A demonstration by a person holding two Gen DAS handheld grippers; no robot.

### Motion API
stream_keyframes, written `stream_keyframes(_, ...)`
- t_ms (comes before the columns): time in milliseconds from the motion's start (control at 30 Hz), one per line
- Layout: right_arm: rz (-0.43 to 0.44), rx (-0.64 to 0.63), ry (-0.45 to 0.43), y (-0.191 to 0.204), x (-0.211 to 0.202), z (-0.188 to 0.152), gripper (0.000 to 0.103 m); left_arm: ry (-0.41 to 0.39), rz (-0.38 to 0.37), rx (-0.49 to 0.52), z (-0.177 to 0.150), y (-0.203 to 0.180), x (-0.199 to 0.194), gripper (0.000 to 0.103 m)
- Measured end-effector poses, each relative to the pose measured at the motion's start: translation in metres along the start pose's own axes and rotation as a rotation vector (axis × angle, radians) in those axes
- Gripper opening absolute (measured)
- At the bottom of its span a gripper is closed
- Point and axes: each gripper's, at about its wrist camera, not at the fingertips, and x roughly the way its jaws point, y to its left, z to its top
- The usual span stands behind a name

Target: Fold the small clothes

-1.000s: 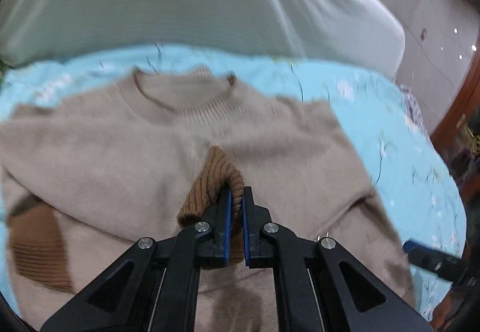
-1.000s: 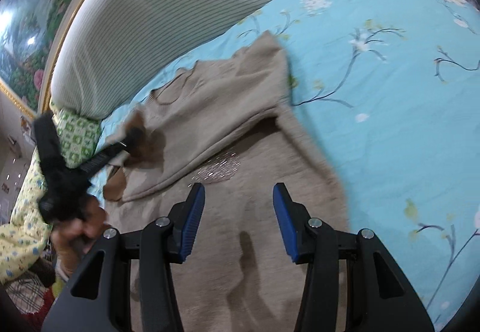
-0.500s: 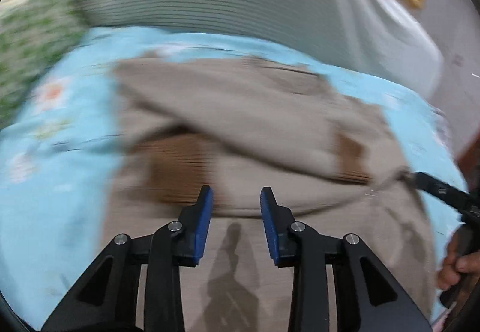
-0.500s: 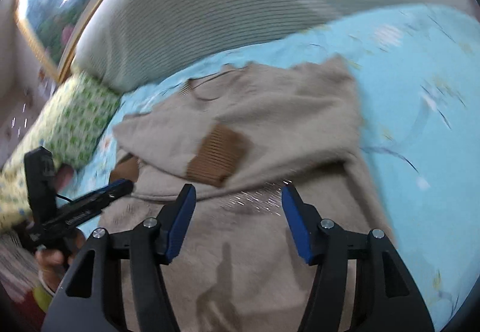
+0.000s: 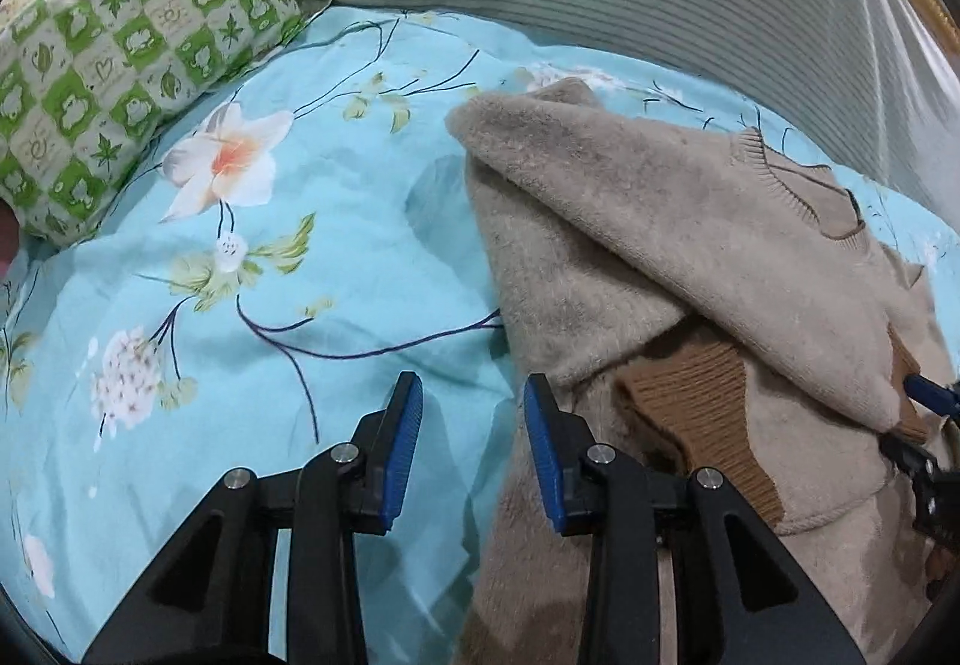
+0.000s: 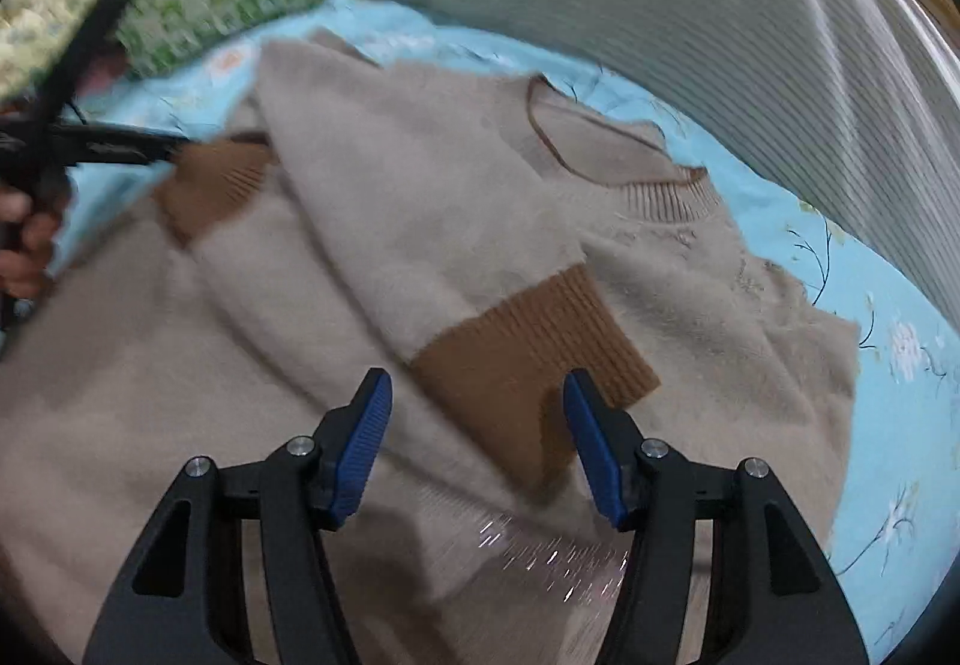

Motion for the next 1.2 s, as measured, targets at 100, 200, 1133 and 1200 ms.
stream_keyframes(100, 0.062, 0.114, -0.01, -0.02, 0.007, 0.006, 0.046, -0.015, -0.045, -0.006, 0.001, 0.001, -0.01, 0.036)
stream_keyframes(200, 0.192, 0.263, -0.022, -0.042, 0.003, 0.012, 0.013, -0.05, -0.136, 0.011, -0.004, -0.003, -0.027, 0.039)
stream_keyframes(1133, 0.521, 1.068, -0.047, -0.183, -0.003, -0.042, 0.011, -0.043, -0.023, -0.094, 0.002, 0.0, -0.004, 0.044)
stream_keyframes(1200, 0.456, 1.028, -0.021, -0.179, -0.001, -0.045, 0.014, -0.038, -0.038, -0.11, 0.001, 0.002, -0.004, 0.044)
